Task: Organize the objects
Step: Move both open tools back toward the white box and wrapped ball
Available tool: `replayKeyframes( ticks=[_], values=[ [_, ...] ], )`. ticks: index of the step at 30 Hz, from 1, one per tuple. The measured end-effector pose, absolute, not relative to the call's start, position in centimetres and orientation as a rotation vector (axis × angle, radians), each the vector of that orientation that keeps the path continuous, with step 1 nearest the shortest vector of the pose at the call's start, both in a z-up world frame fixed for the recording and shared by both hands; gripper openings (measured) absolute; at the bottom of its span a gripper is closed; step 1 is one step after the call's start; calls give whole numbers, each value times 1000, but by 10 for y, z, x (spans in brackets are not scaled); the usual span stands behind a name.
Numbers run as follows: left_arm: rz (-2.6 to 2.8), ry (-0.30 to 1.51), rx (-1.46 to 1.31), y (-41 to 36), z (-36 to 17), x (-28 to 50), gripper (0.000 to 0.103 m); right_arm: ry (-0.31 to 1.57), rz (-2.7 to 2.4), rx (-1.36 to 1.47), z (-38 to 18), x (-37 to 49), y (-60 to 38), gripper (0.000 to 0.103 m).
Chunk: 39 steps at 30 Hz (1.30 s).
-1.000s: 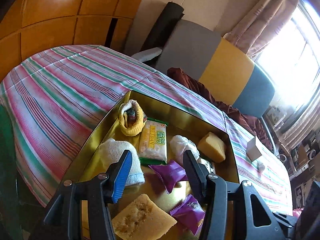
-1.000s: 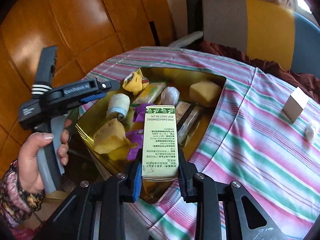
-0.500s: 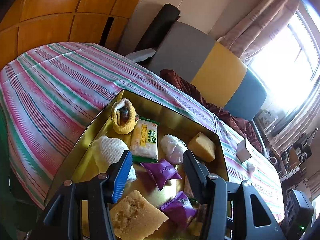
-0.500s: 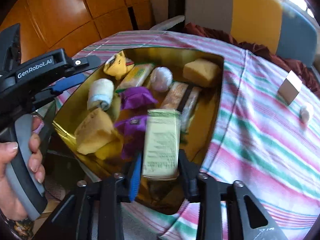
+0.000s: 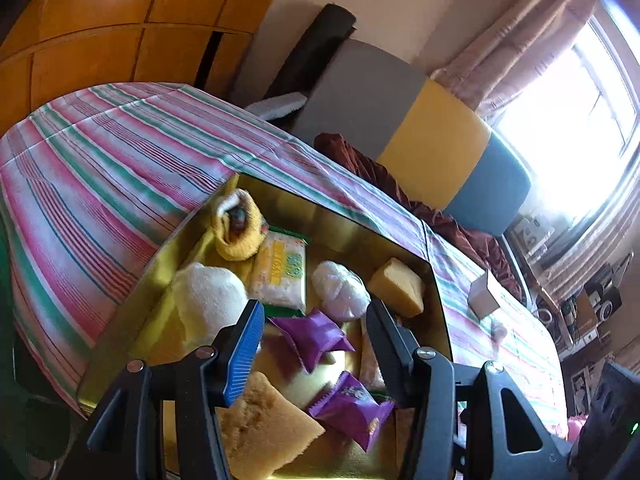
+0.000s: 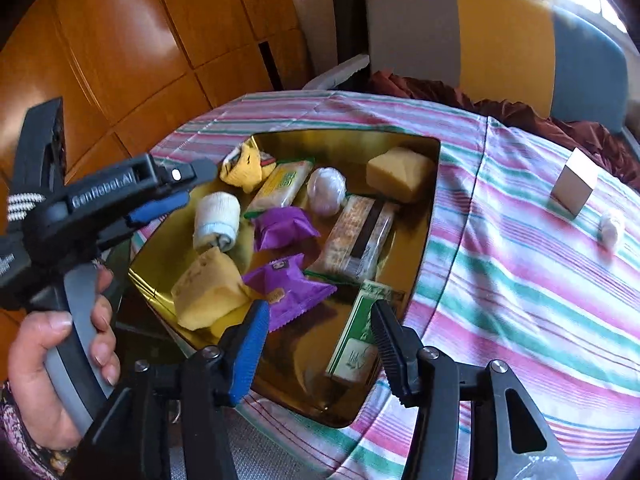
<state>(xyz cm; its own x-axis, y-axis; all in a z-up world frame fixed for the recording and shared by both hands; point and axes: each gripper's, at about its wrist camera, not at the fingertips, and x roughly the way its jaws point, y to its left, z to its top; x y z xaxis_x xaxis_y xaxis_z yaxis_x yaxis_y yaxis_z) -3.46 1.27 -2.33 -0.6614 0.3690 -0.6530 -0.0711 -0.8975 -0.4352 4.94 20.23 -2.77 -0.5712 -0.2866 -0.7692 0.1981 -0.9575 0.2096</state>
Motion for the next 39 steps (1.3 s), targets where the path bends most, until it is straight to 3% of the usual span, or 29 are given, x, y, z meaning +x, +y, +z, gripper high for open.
replayKeyframes(
  ticks=[23,25,39],
  values=[
    [2450,-320,-1186,101,-22,-23,55,-178,-2813,1265,-15,48,307,55],
    [2433,-301,-1188,111,-22,-20,60,-183,-2833,1280,-18,48,320,56],
    [2239,-57,-1164,207,-24,7,60,-289,-2947,1567,-80,29,437,61]
  ],
)
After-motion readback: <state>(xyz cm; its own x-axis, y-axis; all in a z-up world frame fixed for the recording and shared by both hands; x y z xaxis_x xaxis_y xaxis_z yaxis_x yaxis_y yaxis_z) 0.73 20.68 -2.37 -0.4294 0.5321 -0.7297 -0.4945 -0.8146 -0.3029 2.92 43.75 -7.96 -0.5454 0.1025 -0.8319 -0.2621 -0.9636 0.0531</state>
